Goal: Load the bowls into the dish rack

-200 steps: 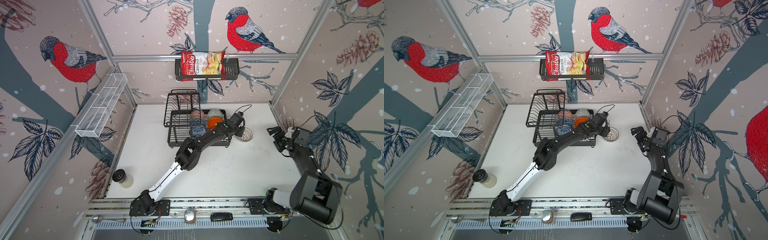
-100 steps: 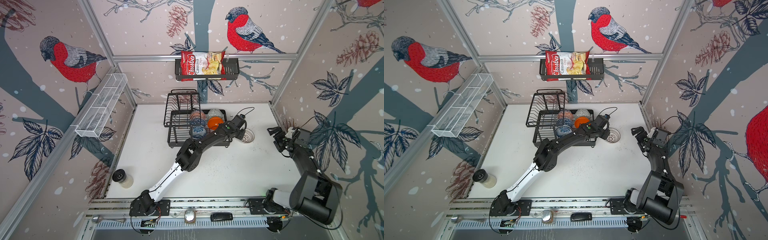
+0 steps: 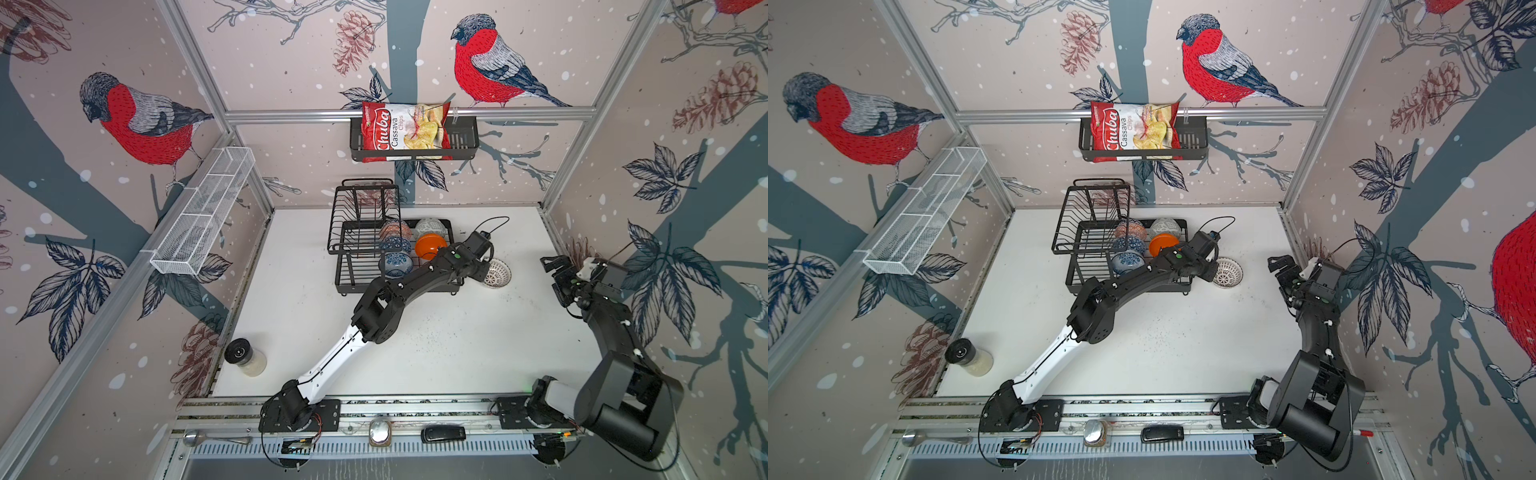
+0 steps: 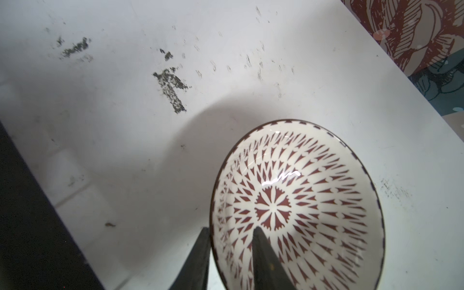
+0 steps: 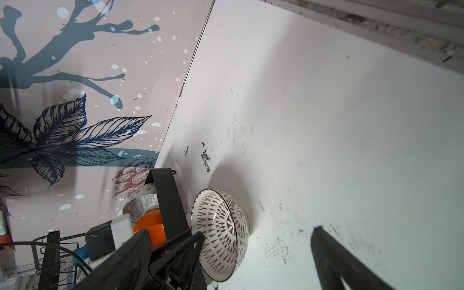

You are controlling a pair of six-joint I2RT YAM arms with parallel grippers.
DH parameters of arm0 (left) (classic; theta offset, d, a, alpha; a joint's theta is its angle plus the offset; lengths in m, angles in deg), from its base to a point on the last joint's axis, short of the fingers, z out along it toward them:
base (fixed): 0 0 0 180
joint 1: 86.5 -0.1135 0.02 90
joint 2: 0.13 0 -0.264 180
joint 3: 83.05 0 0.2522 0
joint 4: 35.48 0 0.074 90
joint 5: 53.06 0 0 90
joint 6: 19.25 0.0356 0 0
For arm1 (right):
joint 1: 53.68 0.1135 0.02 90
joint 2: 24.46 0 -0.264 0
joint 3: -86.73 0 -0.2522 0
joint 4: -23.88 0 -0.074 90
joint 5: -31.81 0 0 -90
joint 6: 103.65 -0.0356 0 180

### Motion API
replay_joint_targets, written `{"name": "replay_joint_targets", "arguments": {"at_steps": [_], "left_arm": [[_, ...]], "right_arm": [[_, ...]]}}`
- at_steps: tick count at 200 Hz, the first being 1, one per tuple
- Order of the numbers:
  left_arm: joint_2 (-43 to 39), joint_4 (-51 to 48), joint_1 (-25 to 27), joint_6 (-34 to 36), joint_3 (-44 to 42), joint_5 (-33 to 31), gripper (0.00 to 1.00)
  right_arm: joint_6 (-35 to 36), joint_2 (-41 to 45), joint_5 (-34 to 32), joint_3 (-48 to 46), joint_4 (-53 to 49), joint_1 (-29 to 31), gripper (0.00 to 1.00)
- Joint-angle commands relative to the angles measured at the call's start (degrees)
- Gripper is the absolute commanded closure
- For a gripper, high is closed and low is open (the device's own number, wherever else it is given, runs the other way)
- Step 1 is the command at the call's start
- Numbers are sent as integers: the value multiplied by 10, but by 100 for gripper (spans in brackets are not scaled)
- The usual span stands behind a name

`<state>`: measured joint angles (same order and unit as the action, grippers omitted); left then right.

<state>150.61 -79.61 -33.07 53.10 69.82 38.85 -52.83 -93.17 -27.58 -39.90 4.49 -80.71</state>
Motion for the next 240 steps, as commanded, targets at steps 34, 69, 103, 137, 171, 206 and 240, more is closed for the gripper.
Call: {"name": "replay_joint_targets", "arguments": {"at_steps": [34,69,103,137,171,206,240], "left_arm": [[-1,-37,8,-12,3,17,73],[3,-35,8,-20,6,24,82],[3,-35,8,-23,8,25,83],[4,-38,9,-27,8,24,84],[2,-34,4,-39,9,20,87],[-4,-33,-3,-46,9,20,90],[-10,-34,-3,-45,8,20,90]], "right_arm": [[-11,6,12,-9,23,-12,0],[-12,8,15,-12,26,-13,0],[-13,9,17,-12,26,-14,0],[-18,16,25,-21,22,-11,0],[12,33,-4,-31,-15,33,2],[41,35,-22,-42,-39,107,4],[48,23,-32,-61,-35,144,10]]}}
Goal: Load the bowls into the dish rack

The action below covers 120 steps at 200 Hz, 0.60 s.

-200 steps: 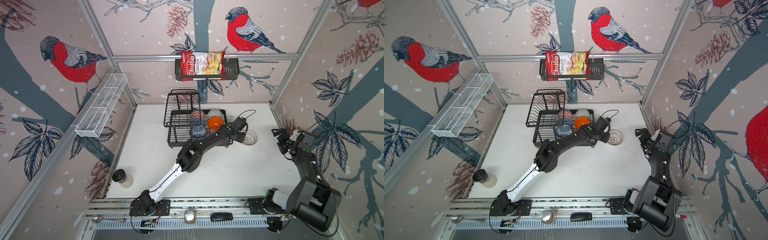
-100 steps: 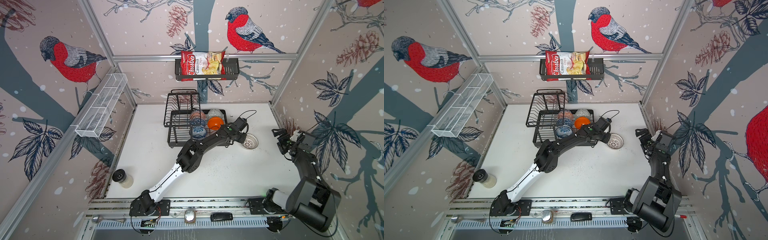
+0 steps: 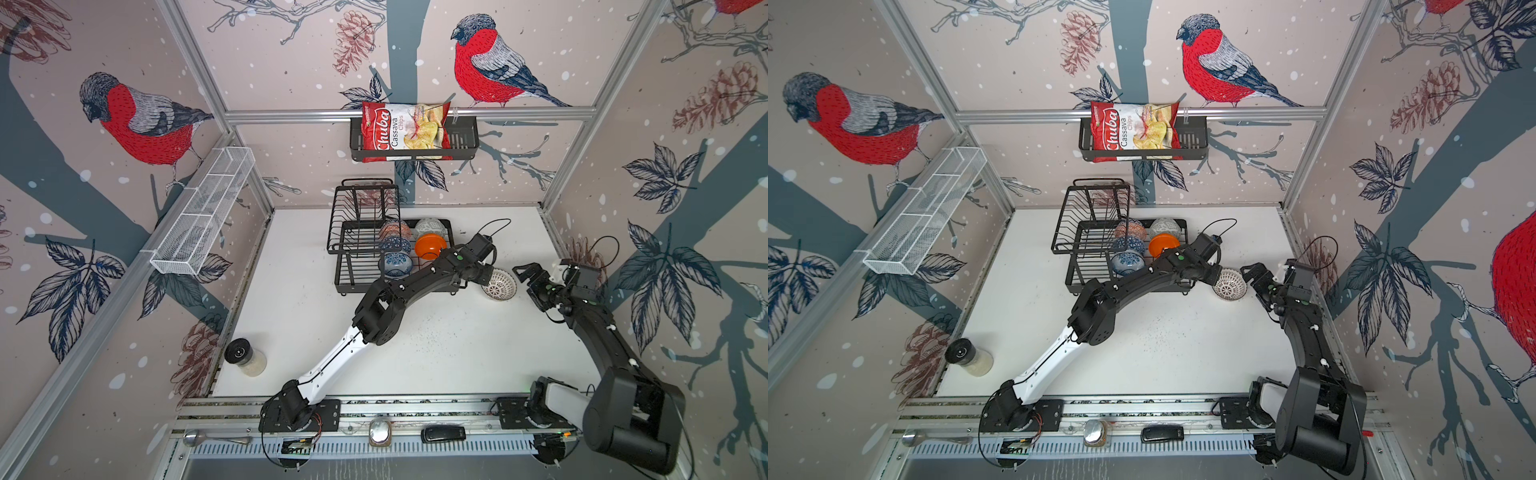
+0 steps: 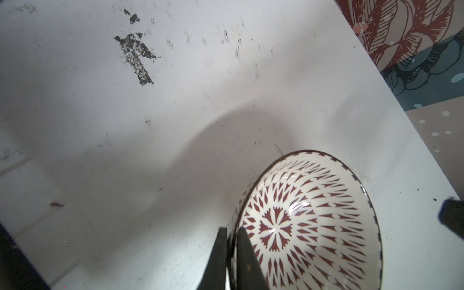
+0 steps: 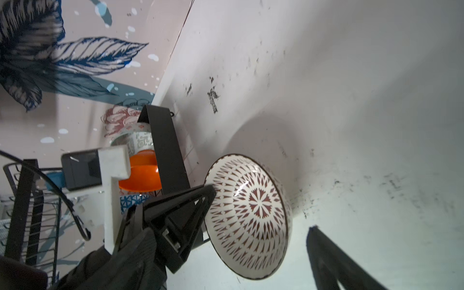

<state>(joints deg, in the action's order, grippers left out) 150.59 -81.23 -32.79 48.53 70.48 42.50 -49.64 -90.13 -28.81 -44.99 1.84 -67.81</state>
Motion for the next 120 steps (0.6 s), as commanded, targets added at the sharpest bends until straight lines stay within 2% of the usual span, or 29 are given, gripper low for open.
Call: {"name": "replay_joint_targets", "arguments": {"at_steps": [1,27,71,105,120], "left_arm": [[-10,-18,-6,1,2,-17,90],[-11,-18,-6,2,1,-17,90],[-15,-12,-6,-1,-1,-15,90],[-17,-10,-6,-3,-1,-13,90],[-17,-8,-5,-5,-1,-11,90]], "right_arm": [[17,-8,-19,-11,-8,16,10],[26,-17,-43,-18,-16,37,13],[31,-49,-67,-34,-2,55,26],[26,-77,-92,-38,19,74,47],[22,-87,-99,-38,27,85,59]]}}
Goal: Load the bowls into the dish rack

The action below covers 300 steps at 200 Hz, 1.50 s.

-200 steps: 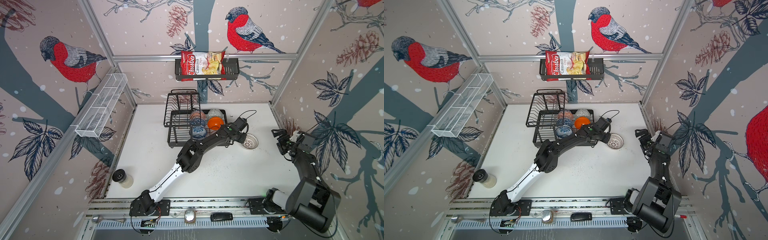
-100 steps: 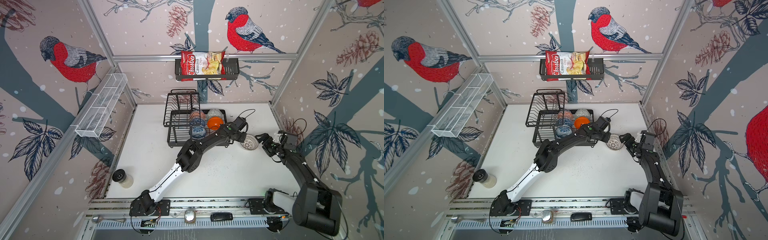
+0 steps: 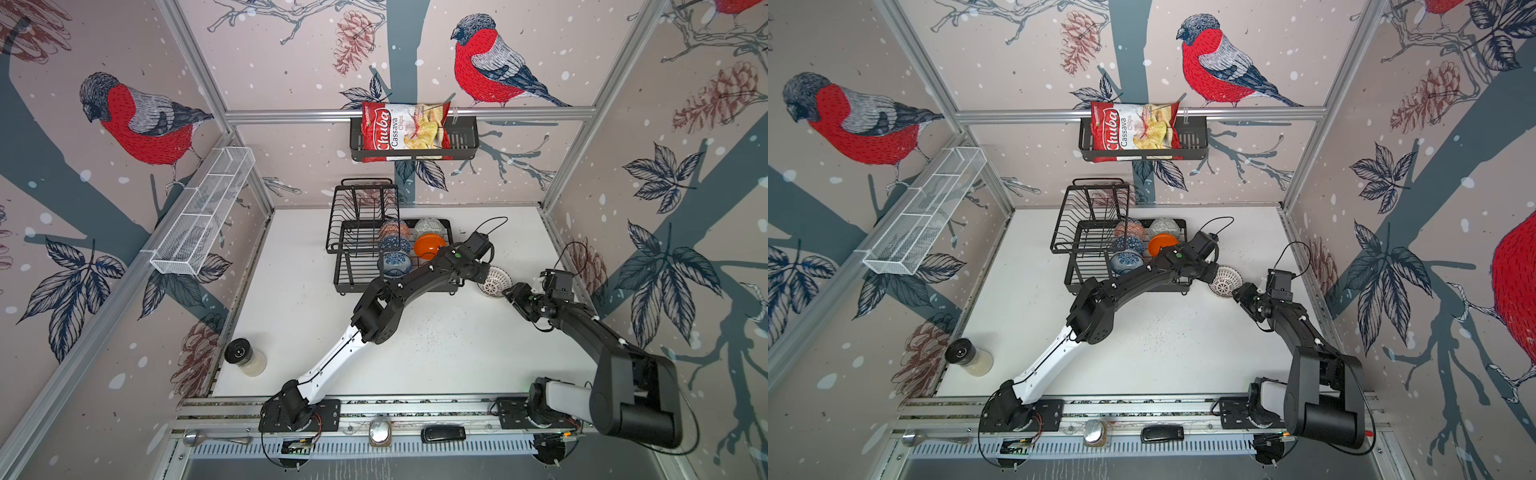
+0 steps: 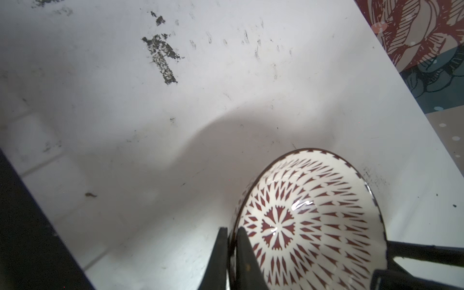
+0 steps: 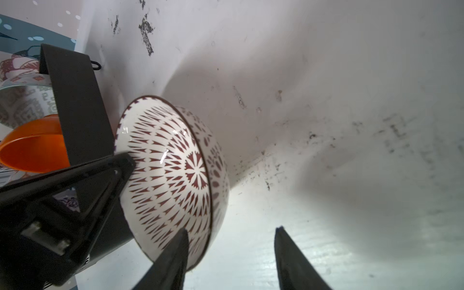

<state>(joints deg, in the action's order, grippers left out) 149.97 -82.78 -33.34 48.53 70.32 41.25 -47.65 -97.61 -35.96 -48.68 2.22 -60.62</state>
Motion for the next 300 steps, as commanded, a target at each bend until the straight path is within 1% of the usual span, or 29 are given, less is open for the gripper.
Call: {"name": "replay_joint_targets", "arguments": {"at_steps": [1,20,38,68,98,110,139,151,160,175,179,183,188,194,207,218,223,240,247,256,265,271,300], "left_arm": [[-10,8,0,-5,1,2,90],[-10,10,0,-10,1,5,90],[-10,13,1,-14,-1,8,90],[-11,15,2,-16,-4,7,89],[-12,19,2,-21,-7,10,88],[-13,23,2,-25,-8,11,85],[-21,37,2,-36,-13,16,77],[-26,43,2,-40,-15,17,76],[-30,46,3,-40,-16,17,80],[-38,48,2,-41,-18,17,94],[-41,49,3,-41,-20,17,100],[-44,50,3,-41,-22,17,100],[-49,53,3,-41,-25,15,100],[-56,56,2,-40,-32,12,100],[-75,68,2,-41,-51,-8,100],[-95,84,0,-42,-69,-33,100],[-104,93,-1,-42,-78,-45,100],[-134,125,-10,-50,-101,-87,100],[-149,144,-15,-54,-115,-104,100],[-169,178,-19,-55,-139,-129,100],[-192,214,-22,-53,-162,-163,100],[-207,240,-21,-48,-179,-181,100],[-256,371,-12,-8,-249,-249,100]], "right_arm": [[2,-13,-28,-1,24,14,60],[-5,-21,-38,2,30,26,75],[-16,-15,-42,3,38,34,85],[-34,11,-69,7,40,51,98],[-45,67,-96,3,51,68,100],[-50,90,-100,-3,65,76,100],[-52,133,-121,-7,75,98,100],[-50,142,-122,-8,79,101,100],[-50,148,-126,-7,79,103,100],[-50,152,-130,-4,78,104,100],[-49,152,-130,-1,78,105,100],[-49,152,-130,1,76,106,100],[-48,151,-131,5,74,106,98],[-47,149,-133,12,68,106,93],[-48,146,-139,31,47,106,75],[-53,147,-140,54,22,105,58],[-57,149,-139,67,9,105,52],[-85,159,-136,106,-31,101,47],[-100,163,-128,121,-40,97,40],[-125,169,-111,133,-37,94,35],[-157,176,-89,141,-24,91,34],[-179,180,-77,148,-17,91,30],[-281,174,-33,182,31,98,29]]}}
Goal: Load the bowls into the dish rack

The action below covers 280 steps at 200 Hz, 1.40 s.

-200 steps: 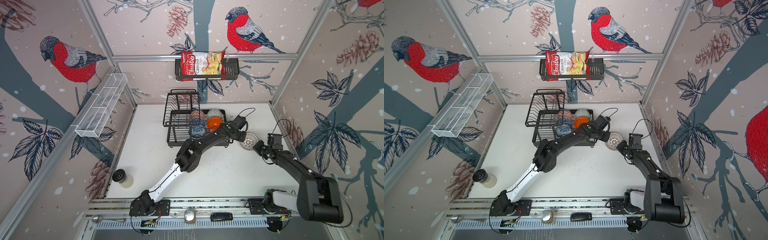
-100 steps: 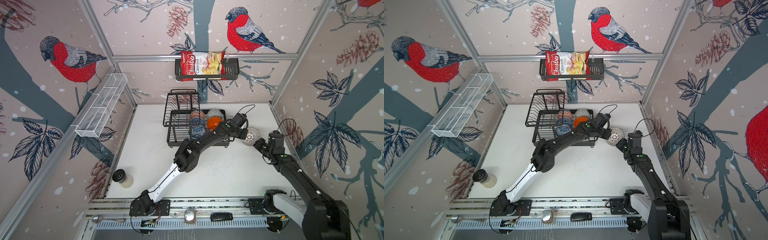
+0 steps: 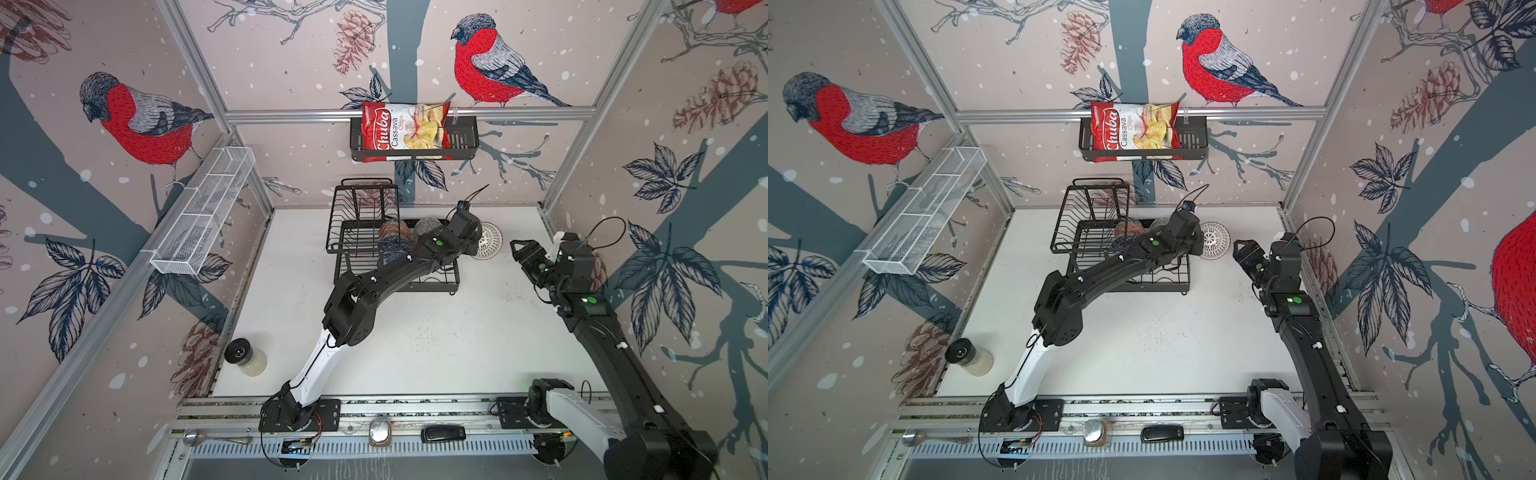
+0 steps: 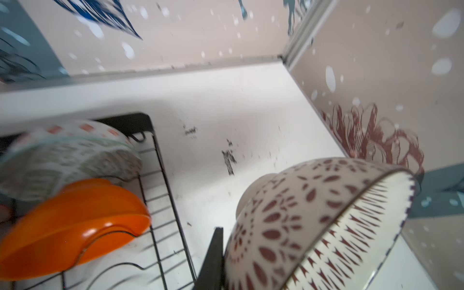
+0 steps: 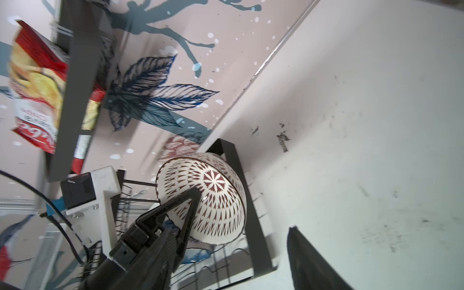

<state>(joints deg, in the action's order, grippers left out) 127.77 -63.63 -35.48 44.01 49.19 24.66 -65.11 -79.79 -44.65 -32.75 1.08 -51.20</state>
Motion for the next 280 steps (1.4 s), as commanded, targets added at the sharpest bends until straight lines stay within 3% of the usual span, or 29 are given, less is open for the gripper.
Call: {"name": "replay_joint_targets", "arguments": {"at_steps": [1,35,91,122,145,169,187,200,213,232,257,280], "left_arm": [[-34,183,10,39,-39,-85,100],[-60,306,25,97,-103,-128,100],[-105,479,47,164,-229,-163,100],[-145,578,59,204,-315,-178,100],[-167,620,66,237,-358,-181,100],[-196,625,66,246,-394,-185,100],[-219,601,66,248,-408,-174,100],[-233,573,66,238,-410,-172,89],[-249,547,66,227,-417,-167,63],[-274,512,66,201,-436,-159,48],[-311,454,66,159,-465,-176,5],[-379,393,64,90,-522,-186,2]], "right_arm": [[-110,-4,55,23,44,4,29],[-214,-21,104,44,133,8,30],[-302,-117,148,87,229,32,32],[-311,-173,148,112,247,68,36],[-323,-196,141,110,281,92,55],[-315,-197,123,106,290,111,85],[-313,-191,113,94,303,118,99],[-317,-192,116,83,329,121,100],[-324,-196,120,71,349,125,100],[-325,-203,120,63,370,130,100],[-333,-215,118,55,404,134,100],[-335,-223,124,47,425,138,100]]}}
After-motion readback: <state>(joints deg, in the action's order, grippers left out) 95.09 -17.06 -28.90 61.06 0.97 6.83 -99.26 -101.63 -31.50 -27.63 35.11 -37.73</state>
